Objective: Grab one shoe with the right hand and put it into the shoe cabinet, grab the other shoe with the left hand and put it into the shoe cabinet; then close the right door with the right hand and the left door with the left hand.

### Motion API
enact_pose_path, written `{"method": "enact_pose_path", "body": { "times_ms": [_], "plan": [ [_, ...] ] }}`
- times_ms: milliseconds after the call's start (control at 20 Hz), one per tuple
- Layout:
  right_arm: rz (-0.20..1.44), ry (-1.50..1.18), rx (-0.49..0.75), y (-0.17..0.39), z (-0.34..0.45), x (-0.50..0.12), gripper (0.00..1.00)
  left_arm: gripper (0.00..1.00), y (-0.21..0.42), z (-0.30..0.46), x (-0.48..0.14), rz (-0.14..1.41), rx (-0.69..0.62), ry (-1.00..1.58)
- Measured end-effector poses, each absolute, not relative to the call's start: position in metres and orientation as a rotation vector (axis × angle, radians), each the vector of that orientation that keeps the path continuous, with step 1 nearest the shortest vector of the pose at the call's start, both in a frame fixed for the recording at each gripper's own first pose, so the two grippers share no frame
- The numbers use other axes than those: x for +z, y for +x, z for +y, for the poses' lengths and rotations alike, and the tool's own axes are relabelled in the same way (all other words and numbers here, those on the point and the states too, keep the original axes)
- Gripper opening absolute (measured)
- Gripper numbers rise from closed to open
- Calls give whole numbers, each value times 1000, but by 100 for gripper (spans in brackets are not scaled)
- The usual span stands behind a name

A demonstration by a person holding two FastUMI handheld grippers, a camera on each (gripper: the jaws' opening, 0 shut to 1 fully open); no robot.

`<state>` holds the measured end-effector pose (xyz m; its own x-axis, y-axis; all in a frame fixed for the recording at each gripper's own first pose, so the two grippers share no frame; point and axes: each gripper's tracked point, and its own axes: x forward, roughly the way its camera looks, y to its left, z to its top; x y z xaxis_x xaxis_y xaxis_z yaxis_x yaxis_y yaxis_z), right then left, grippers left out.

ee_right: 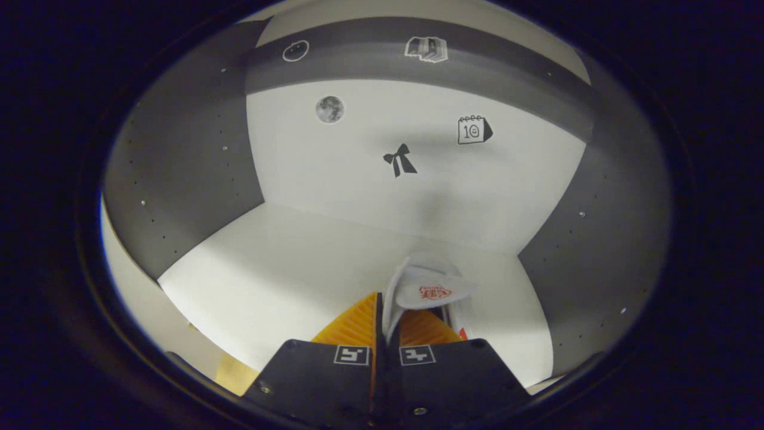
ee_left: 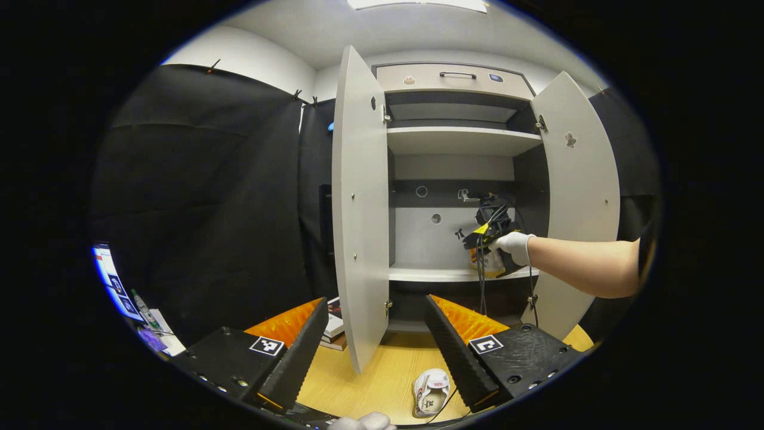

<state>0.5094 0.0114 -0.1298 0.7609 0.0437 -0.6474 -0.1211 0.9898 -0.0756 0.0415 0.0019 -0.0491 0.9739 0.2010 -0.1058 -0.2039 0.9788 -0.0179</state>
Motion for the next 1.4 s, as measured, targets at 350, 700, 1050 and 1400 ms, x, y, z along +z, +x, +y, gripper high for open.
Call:
{"method": "enact_pose_path", "body": {
  "times_ms": [350, 700, 1050, 1400],
  "plan": [
    [514, -44, 67, 481, 6, -77, 36, 96, 35, 10, -46, 88, 200, -29],
    [125, -8, 45, 358, 3, 25, 100, 100, 34, 21, -42, 73, 158, -36],
    [18, 31, 36, 211, -12, 10, 100, 96, 33, 14, -44, 60, 65, -29],
    [45, 30, -43, 89, -44, -84, 100, 97, 25, -7, -59, 68, -28, -7]
  ]
}}
